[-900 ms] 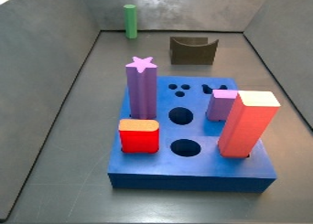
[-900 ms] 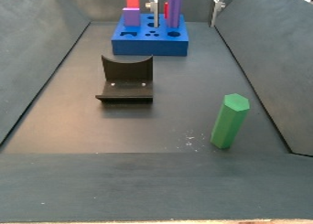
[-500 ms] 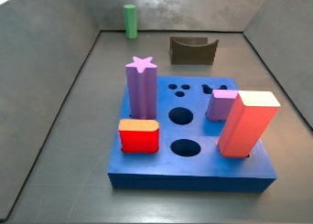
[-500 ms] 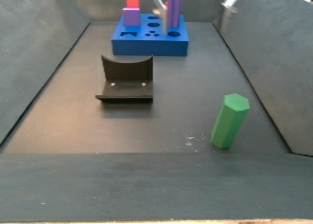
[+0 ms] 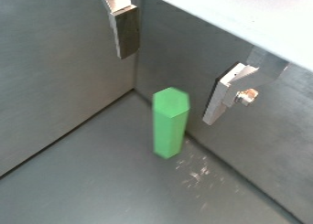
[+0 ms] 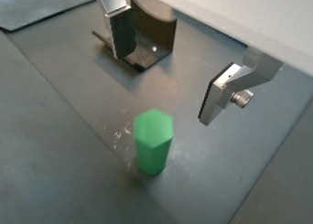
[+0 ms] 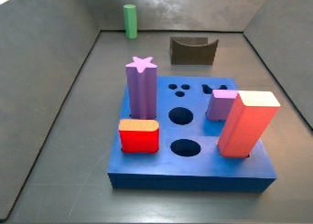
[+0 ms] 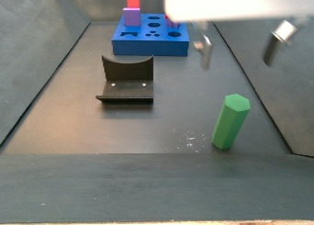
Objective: Pick up the hexagon object. Move up. Move to above the board. Insert the hexagon object.
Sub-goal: Pick up the hexagon object.
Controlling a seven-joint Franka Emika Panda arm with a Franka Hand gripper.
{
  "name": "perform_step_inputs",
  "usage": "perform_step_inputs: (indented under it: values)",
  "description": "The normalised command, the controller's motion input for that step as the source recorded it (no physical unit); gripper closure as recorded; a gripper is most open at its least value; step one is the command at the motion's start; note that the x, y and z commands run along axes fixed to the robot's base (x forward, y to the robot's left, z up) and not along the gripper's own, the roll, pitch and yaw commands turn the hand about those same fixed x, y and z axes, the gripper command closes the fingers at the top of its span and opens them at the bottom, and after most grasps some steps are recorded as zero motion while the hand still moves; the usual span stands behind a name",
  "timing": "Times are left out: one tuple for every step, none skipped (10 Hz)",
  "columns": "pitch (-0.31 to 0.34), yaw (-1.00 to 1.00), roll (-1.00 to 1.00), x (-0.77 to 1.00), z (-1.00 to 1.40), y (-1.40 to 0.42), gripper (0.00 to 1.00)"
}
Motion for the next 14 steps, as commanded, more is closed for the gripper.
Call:
perform_step_inputs:
  values:
    - [0.004,-0.66,-0.06,0.00,-0.31,0.26,0.00]
    - [0.000,-0.75,-0.11,0.00,-0.32,0.11,0.00]
    - [-0.046,-0.81,-0.18,0.00,-0.39,0.00,0.00]
    - [-0.053,-0.81,-0.21,0.00,-0.49,0.00,0.00]
    - [-0.076,-0.75,-0.25,0.00,-0.52,0.00,0.00]
    - [-0.146,-0.56,-0.30,0.00,-0.42,0.12,0.00]
    - [-0.177,-0.38,-0.36,0.00,-0.33,0.28,0.00]
    - [-0.209,-0.01,-0.32,0.00,-0.36,0.26,0.00]
    - [-0.236,0.09,-0.23,0.00,-0.37,0.13,0.00]
    - [-0.269,0.15,-0.15,0.00,-0.35,0.04,0.00]
    - [-0.224,0.19,-0.04,0.00,-0.30,0.00,0.00]
    - [-0.160,0.18,0.00,0.00,-0.22,0.00,0.00]
    - [-0.109,0.15,0.00,0.00,-0.18,0.00,0.00]
    - [-0.126,0.14,0.00,-0.02,-0.22,0.00,0.00]
